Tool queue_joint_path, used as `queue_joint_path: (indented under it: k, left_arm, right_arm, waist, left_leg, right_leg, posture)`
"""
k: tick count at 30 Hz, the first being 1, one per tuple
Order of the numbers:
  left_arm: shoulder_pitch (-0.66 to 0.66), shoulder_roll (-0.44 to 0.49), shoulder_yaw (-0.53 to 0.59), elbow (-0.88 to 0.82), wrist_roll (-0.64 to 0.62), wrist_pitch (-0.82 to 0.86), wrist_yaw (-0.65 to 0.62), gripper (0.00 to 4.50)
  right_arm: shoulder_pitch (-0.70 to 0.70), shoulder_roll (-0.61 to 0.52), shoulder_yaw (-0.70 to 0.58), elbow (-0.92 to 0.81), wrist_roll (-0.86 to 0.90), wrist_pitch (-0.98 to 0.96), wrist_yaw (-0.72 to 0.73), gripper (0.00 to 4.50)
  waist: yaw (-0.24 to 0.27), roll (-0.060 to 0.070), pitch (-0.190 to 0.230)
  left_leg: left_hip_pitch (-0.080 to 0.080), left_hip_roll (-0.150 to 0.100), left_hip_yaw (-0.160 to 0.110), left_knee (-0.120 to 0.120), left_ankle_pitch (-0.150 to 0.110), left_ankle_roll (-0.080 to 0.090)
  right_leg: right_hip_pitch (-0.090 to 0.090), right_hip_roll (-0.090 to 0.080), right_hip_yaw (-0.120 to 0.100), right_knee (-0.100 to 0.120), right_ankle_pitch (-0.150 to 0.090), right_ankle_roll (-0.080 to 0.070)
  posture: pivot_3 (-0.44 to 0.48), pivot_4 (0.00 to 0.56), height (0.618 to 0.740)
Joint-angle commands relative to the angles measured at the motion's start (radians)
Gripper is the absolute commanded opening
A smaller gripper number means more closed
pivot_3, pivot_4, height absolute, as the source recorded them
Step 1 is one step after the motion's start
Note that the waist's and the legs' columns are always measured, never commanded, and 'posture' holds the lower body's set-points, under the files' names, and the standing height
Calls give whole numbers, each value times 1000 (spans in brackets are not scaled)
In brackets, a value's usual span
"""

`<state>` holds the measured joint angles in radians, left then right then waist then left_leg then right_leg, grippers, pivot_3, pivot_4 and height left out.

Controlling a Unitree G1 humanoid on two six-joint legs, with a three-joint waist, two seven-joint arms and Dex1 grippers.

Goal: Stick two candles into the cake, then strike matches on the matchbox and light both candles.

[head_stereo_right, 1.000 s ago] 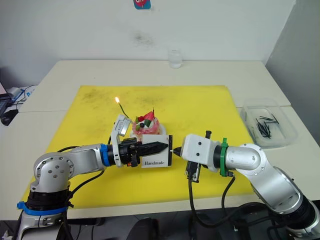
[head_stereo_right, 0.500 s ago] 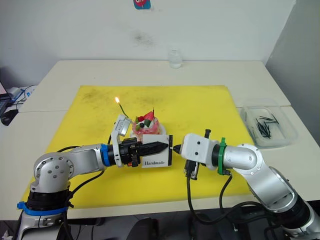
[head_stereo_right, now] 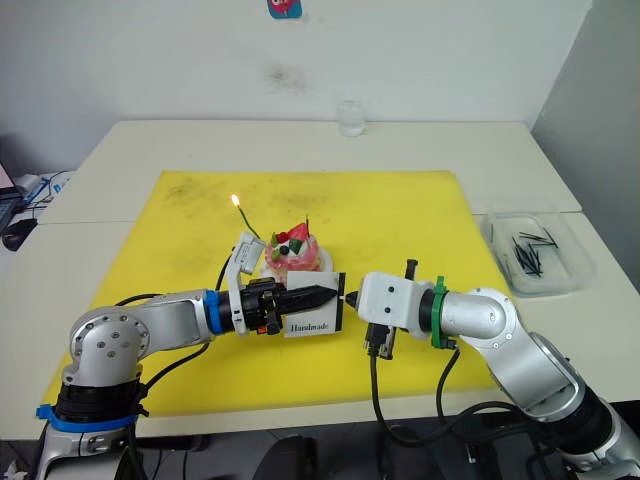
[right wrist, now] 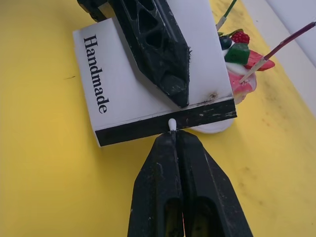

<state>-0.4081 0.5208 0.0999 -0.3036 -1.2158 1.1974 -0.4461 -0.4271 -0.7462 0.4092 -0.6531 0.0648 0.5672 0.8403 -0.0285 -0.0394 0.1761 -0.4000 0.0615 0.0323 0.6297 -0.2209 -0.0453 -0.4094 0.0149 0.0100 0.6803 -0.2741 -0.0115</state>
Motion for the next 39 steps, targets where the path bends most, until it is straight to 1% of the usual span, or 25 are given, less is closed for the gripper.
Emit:
queue_joint_path:
  k: [1,2,4,7,10,12,15,18,21,25,28,33,39]
  left_arm:
    - [-101,36,33,-110,28,-92,-52,0]
    - [-108,61,42,-122,45,-103,-62,0]
    - [-102,112,59,-139,67,-119,-84,0]
    - [-69,162,72,-162,68,-124,-103,0]
    - [13,211,83,-204,49,-110,-127,0]
    - [76,246,87,-230,21,-89,-156,0]
    - [172,282,86,-261,-10,-75,-194,0]
    - [259,282,72,-264,29,-101,-200,0]
    - [286,268,52,-247,74,-130,-197,0]
    - [289,250,36,-232,107,-149,-200,0]
    - [280,244,29,-222,125,-158,-205,0]
    - [270,233,22,-215,137,-163,-209,0]
    - [258,225,15,-208,148,-164,-215,0]
  right_arm:
    - [47,-100,-3,-21,32,-46,131,29]
    - [58,-130,-43,-36,58,-46,157,29]
    - [62,-171,-116,-56,111,-37,195,29]
    - [43,-187,-195,-60,172,-1,206,29]
    - [-7,-156,-258,-42,222,54,173,29]
    - [-52,-120,-270,-19,232,72,140,29]
    - [-129,-64,-248,29,208,73,97,29]
    - [-225,14,-198,95,165,68,45,29]
    - [-283,81,-147,144,122,55,4,29]
    - [-332,165,-89,214,57,17,-46,29]
    - [-360,222,-72,272,14,-23,-84,29]
    - [-379,266,-64,340,-34,-76,-103,29]
    - [-373,290,-60,365,-56,-99,-96,29]
  waist:
    - [7,-3,2]
    - [10,-3,2]
    - [6,-1,1]
    - [-5,-1,1]
    - [-4,-1,1]
    - [-4,-1,2]
    - [-2,-1,2]
    - [-2,-1,2]
    - [1,-1,2]
    - [3,-1,2]
    - [2,-1,2]
    - [2,-1,2]
    - [2,-1,2]
  left_leg:
    - [0,0,0,0,0,0]
    - [-1,0,-1,0,0,0]
    - [0,0,0,0,0,0]
    - [1,0,1,0,0,0]
    - [2,1,0,0,0,0]
    - [2,2,0,0,0,0]
    - [2,1,0,0,0,0]
    - [1,1,1,0,0,0]
    - [1,1,1,0,0,0]
    - [0,1,0,0,0,0]
    - [0,1,1,0,0,0]
    - [0,1,1,0,0,0]
    - [0,2,1,0,0,0]
  right_leg:
    - [0,0,0,0,0,0]
    - [0,0,-2,0,0,0]
    - [0,0,0,-1,0,0]
    - [0,0,3,0,0,0]
    - [0,1,1,1,0,0]
    - [0,1,0,1,0,0]
    - [0,0,1,1,0,0]
    - [0,-1,2,0,0,0]
    - [0,-2,1,0,0,0]
    - [0,-2,0,0,0,0]
    - [-1,-2,1,0,0,0]
    - [-1,-2,1,0,0,0]
    - [-1,-1,1,1,0,0]
  posture:
    - [0,150,740]
    - [0,150,740]
    - [0,150,740]
    - [0,150,740]
    - [0,150,740]
    - [0,150,740]
    - [0,150,740]
    - [0,150,740]
    - [0,150,740]
    - [0,150,740]
    - [0,150,740]
    - [0,150,740]
    - [0,150,740]
